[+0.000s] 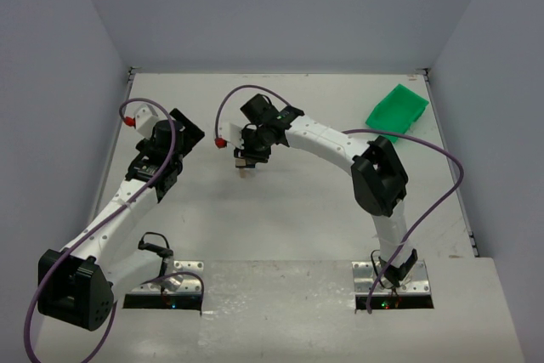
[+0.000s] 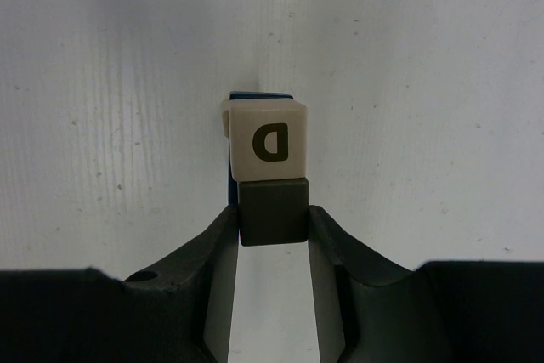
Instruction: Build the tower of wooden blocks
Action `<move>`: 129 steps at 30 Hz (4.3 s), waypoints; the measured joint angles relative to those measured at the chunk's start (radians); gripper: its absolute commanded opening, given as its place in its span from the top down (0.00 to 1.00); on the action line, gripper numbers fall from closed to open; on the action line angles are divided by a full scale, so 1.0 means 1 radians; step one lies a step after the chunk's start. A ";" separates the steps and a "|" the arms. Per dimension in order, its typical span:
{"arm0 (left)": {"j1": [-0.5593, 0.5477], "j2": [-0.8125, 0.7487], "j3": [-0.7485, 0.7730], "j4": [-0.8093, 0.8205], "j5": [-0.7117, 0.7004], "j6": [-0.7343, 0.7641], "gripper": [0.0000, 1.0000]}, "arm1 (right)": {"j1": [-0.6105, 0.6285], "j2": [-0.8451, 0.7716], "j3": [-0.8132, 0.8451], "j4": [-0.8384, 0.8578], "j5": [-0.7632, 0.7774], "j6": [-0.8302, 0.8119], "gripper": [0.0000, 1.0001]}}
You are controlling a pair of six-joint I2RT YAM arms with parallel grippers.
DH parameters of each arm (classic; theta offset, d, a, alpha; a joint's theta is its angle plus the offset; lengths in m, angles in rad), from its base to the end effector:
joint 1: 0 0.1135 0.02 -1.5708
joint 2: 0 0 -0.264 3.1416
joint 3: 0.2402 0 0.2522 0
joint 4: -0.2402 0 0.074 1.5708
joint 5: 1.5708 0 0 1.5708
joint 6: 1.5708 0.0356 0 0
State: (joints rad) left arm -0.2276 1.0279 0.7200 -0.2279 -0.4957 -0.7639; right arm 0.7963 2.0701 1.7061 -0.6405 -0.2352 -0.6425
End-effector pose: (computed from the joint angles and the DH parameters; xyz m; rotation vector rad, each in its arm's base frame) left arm 0.2238 -0.0345 0.2687 -0.8146 1.8680 -0.0972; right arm 0.3122 0.3310 0.2225 -1.7615 1.8767 0.3605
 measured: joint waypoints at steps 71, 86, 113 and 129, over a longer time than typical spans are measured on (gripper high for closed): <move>0.000 -0.002 0.000 0.001 0.010 0.000 0.00 | 0.005 -0.029 -0.048 0.069 0.016 0.093 0.67; 0.000 -0.002 0.000 0.007 0.010 0.000 0.00 | 0.006 -0.029 -0.060 0.083 0.016 0.095 0.64; 0.000 0.000 0.000 0.008 0.063 0.009 0.00 | 0.006 -0.065 -0.098 0.099 0.023 0.101 0.01; 0.000 0.118 0.006 -0.055 0.149 -0.006 0.00 | -0.044 -0.478 -0.576 0.365 0.114 0.351 0.01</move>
State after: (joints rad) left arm -0.2276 1.1458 0.7262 -0.2828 -0.3469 -0.7697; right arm 0.7520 1.5918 1.1301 -0.2751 -0.1216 -0.2920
